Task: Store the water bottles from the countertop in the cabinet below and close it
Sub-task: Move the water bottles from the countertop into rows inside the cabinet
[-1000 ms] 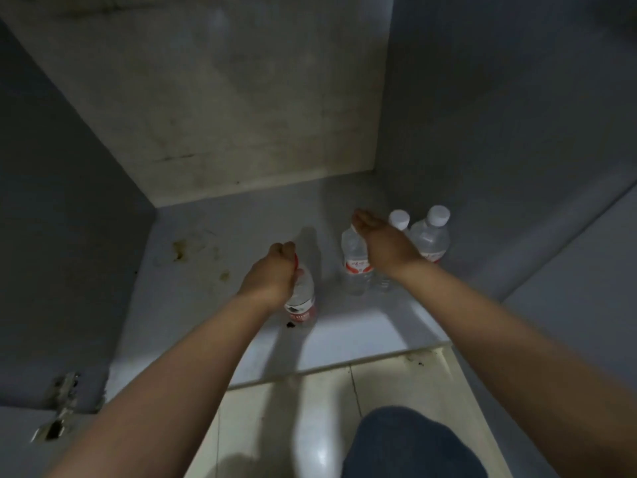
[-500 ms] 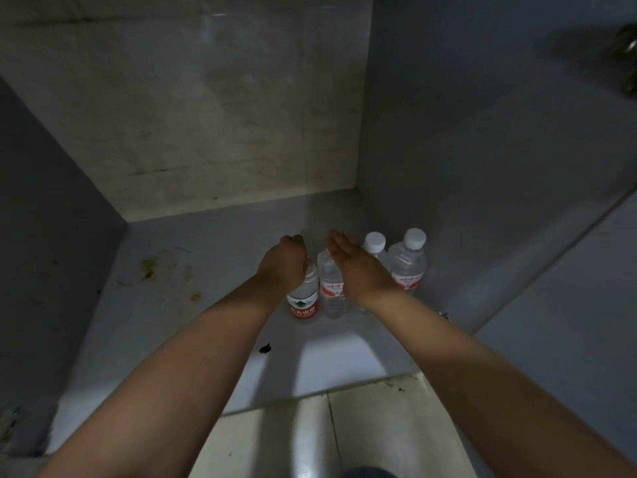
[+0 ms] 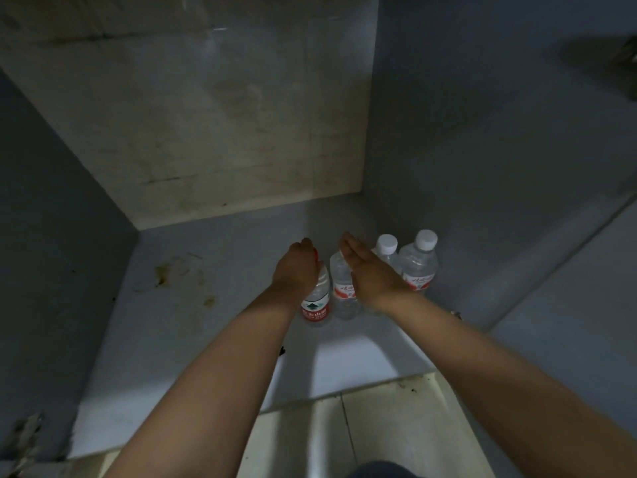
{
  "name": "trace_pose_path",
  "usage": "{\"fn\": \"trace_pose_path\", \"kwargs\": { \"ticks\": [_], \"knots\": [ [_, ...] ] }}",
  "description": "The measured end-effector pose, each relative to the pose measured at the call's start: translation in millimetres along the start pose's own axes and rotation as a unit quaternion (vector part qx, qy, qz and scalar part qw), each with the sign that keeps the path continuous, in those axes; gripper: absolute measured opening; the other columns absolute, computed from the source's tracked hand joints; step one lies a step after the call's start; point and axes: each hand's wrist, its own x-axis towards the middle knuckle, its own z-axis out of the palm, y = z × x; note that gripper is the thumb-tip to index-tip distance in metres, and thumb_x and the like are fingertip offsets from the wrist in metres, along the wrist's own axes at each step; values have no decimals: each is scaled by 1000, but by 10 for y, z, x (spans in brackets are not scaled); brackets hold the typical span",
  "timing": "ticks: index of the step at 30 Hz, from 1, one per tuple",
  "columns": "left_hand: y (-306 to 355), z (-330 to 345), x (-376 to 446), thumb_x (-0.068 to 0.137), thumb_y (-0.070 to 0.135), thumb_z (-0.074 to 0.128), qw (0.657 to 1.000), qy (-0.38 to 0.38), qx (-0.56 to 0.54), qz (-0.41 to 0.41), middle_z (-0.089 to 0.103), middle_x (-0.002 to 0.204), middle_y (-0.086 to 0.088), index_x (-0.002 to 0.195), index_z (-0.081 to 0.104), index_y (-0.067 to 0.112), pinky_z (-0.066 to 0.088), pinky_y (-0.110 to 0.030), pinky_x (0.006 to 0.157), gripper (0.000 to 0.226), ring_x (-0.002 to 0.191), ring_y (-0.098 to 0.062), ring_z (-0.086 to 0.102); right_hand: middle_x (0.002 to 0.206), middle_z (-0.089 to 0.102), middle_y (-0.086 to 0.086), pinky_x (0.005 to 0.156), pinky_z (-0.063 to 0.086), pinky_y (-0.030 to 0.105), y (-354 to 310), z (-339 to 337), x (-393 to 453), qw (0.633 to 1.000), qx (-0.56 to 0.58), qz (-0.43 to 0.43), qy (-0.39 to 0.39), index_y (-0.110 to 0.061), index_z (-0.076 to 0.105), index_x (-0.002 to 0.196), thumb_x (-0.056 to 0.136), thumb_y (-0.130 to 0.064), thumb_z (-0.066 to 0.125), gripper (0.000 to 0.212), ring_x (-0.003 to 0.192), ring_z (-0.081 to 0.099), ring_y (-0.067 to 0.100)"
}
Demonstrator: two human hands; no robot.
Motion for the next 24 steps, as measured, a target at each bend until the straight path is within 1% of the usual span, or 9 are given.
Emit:
{"fn": "trace_pose_path", "kwargs": {
  "ticks": [5,9,13,18,20,21,22,23,24],
  "knots": [
    [-4,-4,7,99,20,45,1000,-9,-9,-6,45,137,-22,137,33,-2,41,-37,103,46,126,-35,47,161,-10,2,122,5,27,10,-29,-7,1000,-13,0,3,-12,-2,151,96,5,37,69,149,-4,21],
    [-23,5,-58,100,26,40,1000,10,-3,14,23,153,-21,148,16,4,34,-39,110,58,139,-33,32,161,-10,3,122,3,28,15,-40,-21,999,-36,-7,12,-11,0,151,97,2,37,66,149,-7,23],
    [-96,15,-153,102,30,29,997,61,36,-5,12,159,-17,150,19,14,29,-42,114,51,147,-32,15,161,-9,7,121,4,27,-65,-62,-3,998,-33,6,56,-9,6,151,99,-5,38,61,149,-7,24],
    [-318,-9,-348,102,33,29,992,68,108,4,8,161,-2,148,24,25,11,-44,120,47,149,-29,1,161,6,9,121,9,32,-199,-84,16,994,-51,7,101,-8,21,149,100,-15,38,52,149,3,26],
    [-403,-56,-493,102,34,28,992,52,114,-8,6,161,2,148,22,29,6,-44,121,47,149,-27,-4,160,14,9,121,14,34,-308,-79,-28,993,-52,11,104,-8,28,146,99,-19,40,50,148,10,27],
    [-444,-90,-576,102,34,29,992,43,116,-18,5,161,3,149,20,29,5,-44,121,48,149,-26,-5,157,22,12,119,20,37,-387,-81,-62,992,-63,12,106,-6,34,144,98,-22,41,49,146,18,28],
    [-479,-134,-671,101,34,29,992,32,118,-27,5,161,3,149,17,29,4,-45,121,49,149,-26,-5,151,36,17,114,31,40,-483,-91,-118,989,-86,8,119,-4,44,138,95,-24,43,48,141,33,32],
    [-515,-188,-779,101,34,29,992,16,119,-36,4,162,3,150,15,29,5,-45,121,50,149,-26,-5,137,53,21,102,45,45,-588,-104,-182,988,-87,5,126,-3,56,127,88,-28,44,48,127,52,36],
    [-543,-252,-899,101,34,29,992,-1,118,-43,4,162,2,150,14,28,4,-45,121,51,149,-26,-6,119,67,21,85,55,46,-681,-117,-245,990,-83,6,117,-4,67,114,79,-31,43,50,108,66,36]
  ]
}}
